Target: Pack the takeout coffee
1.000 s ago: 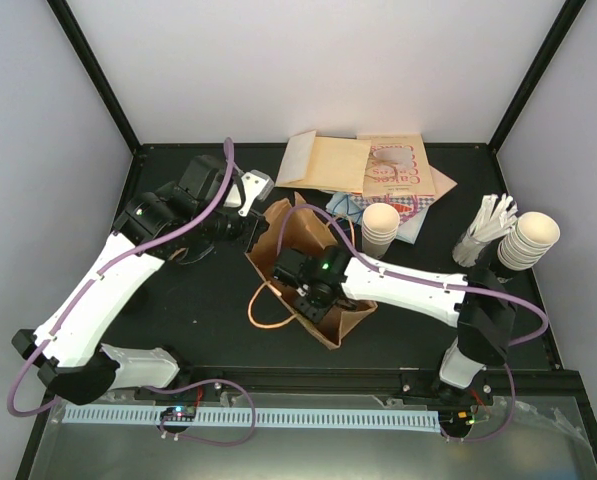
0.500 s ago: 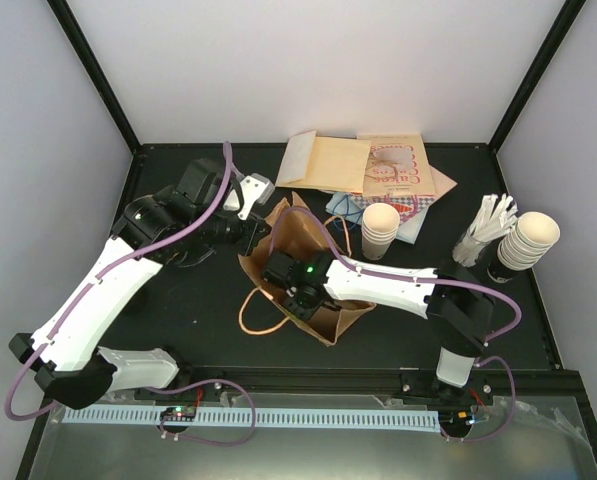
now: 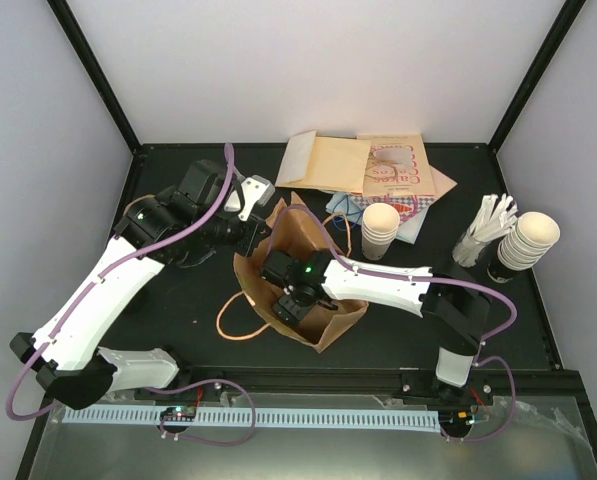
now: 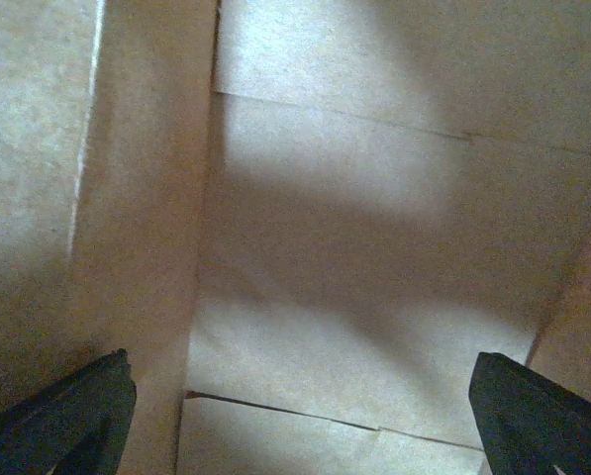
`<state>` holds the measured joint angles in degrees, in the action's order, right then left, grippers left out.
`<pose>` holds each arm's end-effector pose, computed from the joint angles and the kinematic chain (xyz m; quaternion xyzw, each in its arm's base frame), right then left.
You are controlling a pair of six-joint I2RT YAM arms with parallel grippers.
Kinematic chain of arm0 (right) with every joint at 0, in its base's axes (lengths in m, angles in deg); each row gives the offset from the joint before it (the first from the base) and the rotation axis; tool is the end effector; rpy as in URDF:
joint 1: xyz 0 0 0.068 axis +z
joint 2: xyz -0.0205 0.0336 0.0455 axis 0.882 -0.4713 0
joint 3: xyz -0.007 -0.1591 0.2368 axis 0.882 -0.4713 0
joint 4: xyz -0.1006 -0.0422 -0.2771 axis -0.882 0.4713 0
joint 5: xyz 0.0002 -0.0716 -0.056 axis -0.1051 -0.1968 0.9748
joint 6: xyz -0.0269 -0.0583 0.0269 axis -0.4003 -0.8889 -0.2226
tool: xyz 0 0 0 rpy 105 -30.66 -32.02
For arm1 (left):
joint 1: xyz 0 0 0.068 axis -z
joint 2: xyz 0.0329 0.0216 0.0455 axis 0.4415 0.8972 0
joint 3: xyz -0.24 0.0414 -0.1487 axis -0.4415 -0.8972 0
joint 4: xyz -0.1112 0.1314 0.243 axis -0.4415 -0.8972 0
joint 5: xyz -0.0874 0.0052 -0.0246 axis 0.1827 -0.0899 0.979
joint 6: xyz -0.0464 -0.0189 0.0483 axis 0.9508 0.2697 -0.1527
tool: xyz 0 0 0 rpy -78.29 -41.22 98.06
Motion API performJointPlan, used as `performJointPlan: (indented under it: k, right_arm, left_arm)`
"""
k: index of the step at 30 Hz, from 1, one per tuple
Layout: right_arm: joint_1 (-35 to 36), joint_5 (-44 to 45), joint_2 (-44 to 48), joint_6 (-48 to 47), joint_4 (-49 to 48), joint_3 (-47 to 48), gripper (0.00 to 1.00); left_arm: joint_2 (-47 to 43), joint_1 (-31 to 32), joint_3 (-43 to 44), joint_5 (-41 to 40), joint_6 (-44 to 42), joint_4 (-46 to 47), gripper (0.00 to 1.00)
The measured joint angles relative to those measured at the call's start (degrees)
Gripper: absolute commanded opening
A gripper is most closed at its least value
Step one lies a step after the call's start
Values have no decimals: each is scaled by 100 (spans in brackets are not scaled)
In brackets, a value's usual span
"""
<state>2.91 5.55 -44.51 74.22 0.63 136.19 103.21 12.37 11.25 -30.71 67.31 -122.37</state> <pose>0.1762 0.3528 0.1806 -0.4084 0.9012 0.0155 0.1446 0.2020 -0.1746 0.4310 0.2517 0.8891 -0.2355 0.3011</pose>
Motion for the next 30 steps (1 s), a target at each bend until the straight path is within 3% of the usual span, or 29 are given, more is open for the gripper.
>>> performJointPlan:
  k: [2, 4, 6, 16, 30]
  right_arm:
    - [-2, 0, 0, -9, 2, 0, 78]
    - [-2, 2, 0, 20, 7, -2, 58]
    - [-2, 9, 0, -35, 15, -2, 51]
    - [-7, 17, 560, -87, 463, 127, 53]
    - [-7, -131, 1934, -391, 1121, 2326, 56]
  left_arm:
    - [0, -15, -2, 0, 0, 0, 2]
    - [-2, -33, -2, 0, 0, 2, 2]
    - [-2, -37, -2, 0, -2, 2, 2]
    - [-2, -260, -4, -7, -7, -4, 2]
    - [173, -896, -4, 177, -26, -103, 2]
